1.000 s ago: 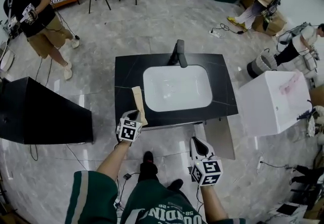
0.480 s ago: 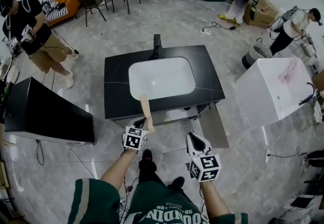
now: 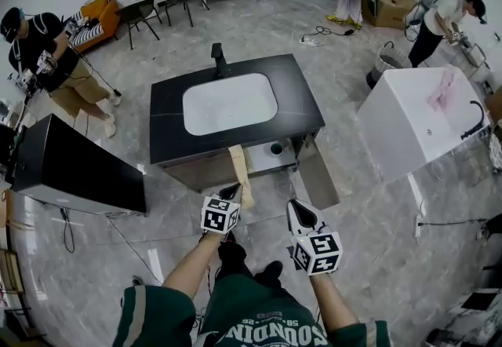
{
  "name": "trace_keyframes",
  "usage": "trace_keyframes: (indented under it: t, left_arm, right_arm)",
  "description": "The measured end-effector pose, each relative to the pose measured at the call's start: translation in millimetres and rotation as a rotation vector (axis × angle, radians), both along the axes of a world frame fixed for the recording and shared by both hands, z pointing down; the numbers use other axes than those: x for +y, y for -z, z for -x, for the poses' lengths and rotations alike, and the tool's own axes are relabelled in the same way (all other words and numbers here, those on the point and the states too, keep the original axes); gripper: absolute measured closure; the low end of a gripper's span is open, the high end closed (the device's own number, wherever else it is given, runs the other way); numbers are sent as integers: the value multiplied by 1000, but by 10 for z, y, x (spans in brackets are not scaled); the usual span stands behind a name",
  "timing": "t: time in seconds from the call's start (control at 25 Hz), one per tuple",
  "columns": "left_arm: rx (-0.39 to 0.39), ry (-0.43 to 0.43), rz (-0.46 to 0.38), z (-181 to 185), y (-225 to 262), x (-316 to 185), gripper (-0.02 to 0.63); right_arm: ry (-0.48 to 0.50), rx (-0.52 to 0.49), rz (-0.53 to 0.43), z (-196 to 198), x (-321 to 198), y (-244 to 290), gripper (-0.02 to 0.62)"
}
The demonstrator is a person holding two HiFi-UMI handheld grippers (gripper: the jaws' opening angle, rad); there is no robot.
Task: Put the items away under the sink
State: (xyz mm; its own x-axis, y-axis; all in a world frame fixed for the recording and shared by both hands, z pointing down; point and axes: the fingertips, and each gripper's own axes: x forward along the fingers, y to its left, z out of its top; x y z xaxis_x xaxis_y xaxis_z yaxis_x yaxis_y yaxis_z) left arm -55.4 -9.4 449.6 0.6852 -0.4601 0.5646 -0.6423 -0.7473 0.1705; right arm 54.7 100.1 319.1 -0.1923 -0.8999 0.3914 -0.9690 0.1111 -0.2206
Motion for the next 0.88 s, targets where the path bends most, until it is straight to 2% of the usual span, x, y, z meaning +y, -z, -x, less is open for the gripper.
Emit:
trace_keyframes:
  t: [0.2,0.52,0.88]
  left_arm:
    - [-5,-21,2,-205,139,276,595]
    - [-31,-65,13,-354,58,487,595]
    - [-69,-114,41,-664,-386,502,595]
  right_arm:
    - [-19,-40,-19,-117,222,49,552]
    - [26,-11,-37,-96,352,50,552]
    - [60,18,1,-234,145,-311,552]
